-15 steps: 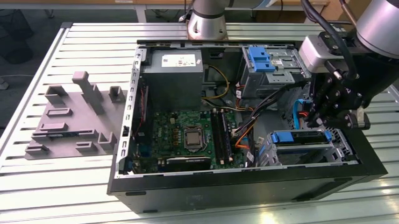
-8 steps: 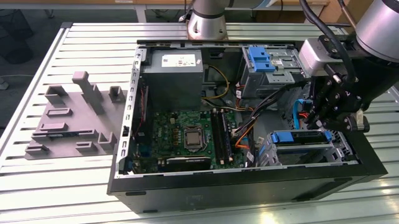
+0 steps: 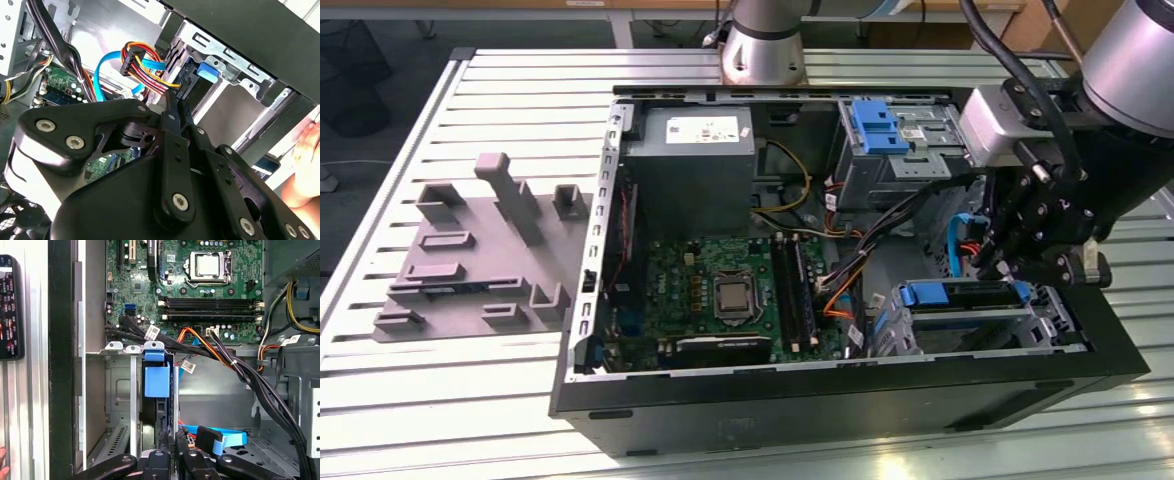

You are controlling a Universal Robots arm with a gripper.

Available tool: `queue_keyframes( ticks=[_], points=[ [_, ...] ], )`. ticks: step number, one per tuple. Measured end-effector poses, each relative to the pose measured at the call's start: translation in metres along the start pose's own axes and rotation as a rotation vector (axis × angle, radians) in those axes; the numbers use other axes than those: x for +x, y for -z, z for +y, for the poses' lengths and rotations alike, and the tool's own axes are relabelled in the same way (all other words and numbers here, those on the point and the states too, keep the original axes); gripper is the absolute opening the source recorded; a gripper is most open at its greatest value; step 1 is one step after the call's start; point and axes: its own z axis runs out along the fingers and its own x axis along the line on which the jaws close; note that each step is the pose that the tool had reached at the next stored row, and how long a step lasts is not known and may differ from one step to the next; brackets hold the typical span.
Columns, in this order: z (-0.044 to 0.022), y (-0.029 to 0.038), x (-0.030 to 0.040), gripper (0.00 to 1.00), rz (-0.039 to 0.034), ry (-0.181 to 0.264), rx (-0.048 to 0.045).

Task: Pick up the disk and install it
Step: 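Insert the first disk wire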

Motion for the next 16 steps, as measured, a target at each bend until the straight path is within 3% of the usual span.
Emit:
queue_keyframes(
  ticks=[7, 16],
  points=[
    [0.0, -0.0063, 0.0007, 0.16, -0.0002, 0.0, 0.0],
    [0.0001, -0.0056, 0.002, 0.16, -0.0002, 0.002, 0.0]
  ],
)
